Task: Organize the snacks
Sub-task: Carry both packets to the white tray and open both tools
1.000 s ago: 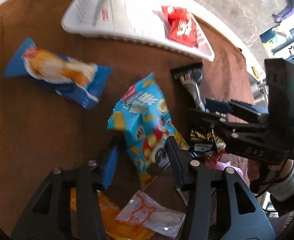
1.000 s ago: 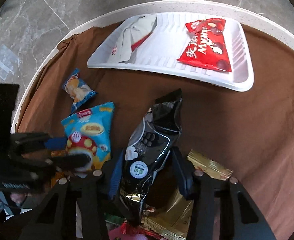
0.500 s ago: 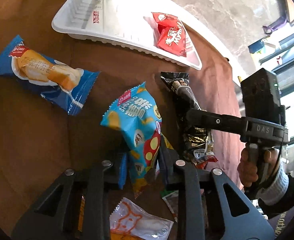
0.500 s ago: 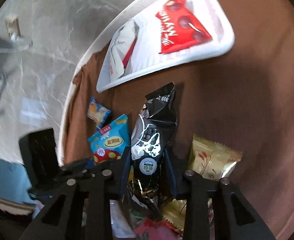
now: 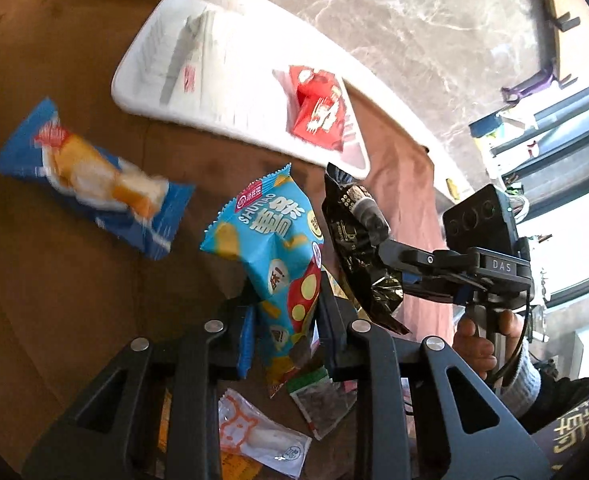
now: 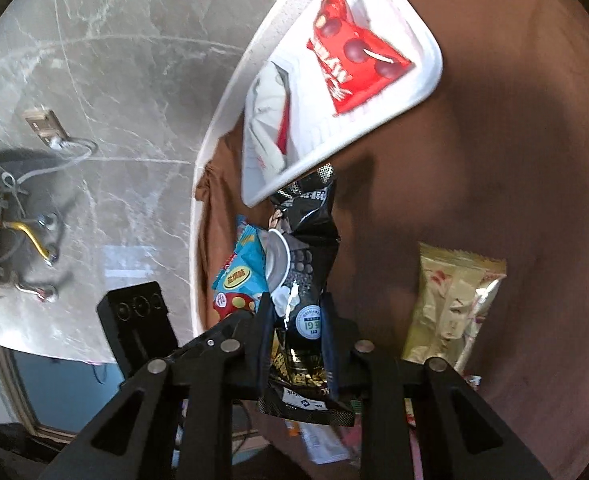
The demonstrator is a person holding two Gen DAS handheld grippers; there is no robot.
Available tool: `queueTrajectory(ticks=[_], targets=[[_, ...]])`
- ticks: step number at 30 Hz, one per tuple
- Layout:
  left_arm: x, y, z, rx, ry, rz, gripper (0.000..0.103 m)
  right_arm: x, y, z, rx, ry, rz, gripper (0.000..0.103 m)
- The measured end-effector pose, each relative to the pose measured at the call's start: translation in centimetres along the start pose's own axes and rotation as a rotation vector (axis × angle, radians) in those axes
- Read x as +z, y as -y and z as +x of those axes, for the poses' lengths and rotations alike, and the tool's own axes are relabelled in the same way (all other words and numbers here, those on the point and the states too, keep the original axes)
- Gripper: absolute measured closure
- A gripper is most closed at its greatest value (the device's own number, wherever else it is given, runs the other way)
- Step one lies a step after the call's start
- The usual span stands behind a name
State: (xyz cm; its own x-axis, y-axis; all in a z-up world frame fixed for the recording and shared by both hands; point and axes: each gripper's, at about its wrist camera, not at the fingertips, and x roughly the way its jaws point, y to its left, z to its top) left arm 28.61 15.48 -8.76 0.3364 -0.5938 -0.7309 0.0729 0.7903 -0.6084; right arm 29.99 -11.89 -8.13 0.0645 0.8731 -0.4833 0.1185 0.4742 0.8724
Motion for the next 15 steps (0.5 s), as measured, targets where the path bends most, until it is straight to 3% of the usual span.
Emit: queueTrajectory(ticks=[5, 15], targets=[[2.7, 0.2, -1.1, -0.009, 0.043, 0.032, 0.08, 1.8, -1.4, -1.2, 0.069, 0.033, 0.025, 0.08], [9.7, 0.4, -0.8, 0.018, 0.101, 0.106, 0.08, 7.3, -2.8, -0.9, 0.1, 0.105, 0.04, 0.08]])
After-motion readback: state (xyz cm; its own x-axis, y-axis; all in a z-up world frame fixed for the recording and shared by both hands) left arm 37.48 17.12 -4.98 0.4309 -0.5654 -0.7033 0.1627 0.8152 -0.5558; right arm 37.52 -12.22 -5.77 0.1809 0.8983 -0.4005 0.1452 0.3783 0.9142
